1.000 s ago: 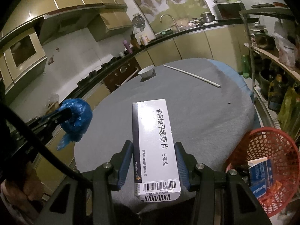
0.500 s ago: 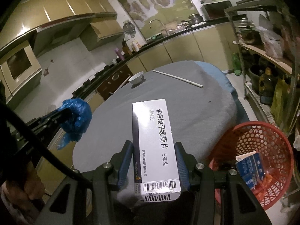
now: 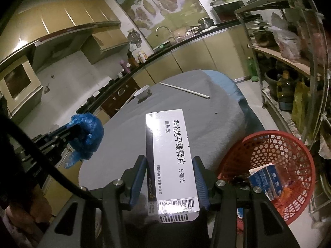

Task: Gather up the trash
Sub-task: 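Carry the blue bag and white medicine box toward the red basket with both tools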

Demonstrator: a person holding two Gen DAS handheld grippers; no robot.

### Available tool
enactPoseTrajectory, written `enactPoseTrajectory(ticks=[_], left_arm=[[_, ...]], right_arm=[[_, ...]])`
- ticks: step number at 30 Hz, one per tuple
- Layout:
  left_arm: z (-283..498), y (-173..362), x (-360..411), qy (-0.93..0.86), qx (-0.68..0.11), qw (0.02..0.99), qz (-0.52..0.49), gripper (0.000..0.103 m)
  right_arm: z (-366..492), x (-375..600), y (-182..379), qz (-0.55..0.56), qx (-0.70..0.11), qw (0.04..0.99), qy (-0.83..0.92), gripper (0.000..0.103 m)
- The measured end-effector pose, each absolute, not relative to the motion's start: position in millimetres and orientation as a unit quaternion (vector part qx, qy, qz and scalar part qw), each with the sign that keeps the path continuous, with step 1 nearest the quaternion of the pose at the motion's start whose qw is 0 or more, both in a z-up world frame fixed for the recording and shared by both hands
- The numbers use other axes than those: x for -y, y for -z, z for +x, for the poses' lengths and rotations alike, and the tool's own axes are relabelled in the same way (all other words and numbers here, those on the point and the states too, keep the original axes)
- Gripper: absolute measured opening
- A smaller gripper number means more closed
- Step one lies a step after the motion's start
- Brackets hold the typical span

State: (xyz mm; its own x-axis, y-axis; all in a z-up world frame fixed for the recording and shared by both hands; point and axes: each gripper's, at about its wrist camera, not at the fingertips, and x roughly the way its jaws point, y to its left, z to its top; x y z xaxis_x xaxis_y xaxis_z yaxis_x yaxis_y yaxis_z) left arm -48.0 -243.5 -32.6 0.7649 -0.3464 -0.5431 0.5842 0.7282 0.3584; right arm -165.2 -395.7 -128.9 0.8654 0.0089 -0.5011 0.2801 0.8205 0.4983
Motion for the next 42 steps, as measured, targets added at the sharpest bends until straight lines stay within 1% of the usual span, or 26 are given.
enactPoseTrajectory(ticks=[19,42], left_arm=[[-58,48,268,0.279,-0.234,0.885,0.292,0.021],[-78,70,299,0.304,-0.236,0.862,0.33,0.021]], right_arm=[[-175,406,133,0.303,-0.247,0.916,0.088,0.049],[-197,427,150,0.335,-0.243,0.904,0.108,0.049]])
